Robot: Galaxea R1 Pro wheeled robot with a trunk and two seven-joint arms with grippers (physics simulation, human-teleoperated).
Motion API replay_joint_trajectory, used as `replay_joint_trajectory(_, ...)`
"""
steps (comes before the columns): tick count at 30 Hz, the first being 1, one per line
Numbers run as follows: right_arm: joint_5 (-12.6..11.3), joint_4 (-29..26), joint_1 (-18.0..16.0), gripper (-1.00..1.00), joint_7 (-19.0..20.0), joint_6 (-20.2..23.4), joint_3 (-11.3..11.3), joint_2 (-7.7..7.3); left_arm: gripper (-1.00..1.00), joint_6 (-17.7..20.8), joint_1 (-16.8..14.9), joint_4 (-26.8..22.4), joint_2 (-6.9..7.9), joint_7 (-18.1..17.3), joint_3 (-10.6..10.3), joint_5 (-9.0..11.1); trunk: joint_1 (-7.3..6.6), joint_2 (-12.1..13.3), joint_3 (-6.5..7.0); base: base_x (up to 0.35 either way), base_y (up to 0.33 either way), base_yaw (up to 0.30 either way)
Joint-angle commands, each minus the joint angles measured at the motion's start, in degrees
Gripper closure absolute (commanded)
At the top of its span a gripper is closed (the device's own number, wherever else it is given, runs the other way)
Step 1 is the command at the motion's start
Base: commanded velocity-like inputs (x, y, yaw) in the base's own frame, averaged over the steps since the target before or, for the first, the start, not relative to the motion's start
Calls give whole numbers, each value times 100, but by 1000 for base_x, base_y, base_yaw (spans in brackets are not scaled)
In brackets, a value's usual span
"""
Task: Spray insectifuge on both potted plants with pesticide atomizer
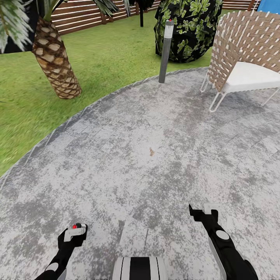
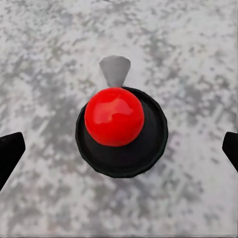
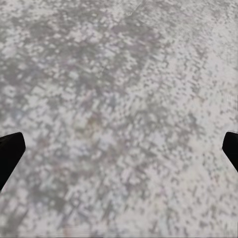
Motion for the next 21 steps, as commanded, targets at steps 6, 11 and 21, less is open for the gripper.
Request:
replay_joint_trajectory(6, 47, -10, -1, -100, 2, 35, -3, 1, -100, -17, -2, 6, -3, -4, -14, 47, 9, -7, -93, 0, 0, 0)
replay_joint_trajectory(11, 47, -10, -1, -100, 2, 35, -3, 1, -100, -17, -2, 9, 4, -4, -14, 47, 9, -7, -93, 0, 0, 0)
replay_joint_trajectory(21, 49, -10, -1, -100, 2, 35, -3, 1, -100, -17, -2, 8, 8, 12, -14, 47, 9, -7, -93, 1, 0, 0)
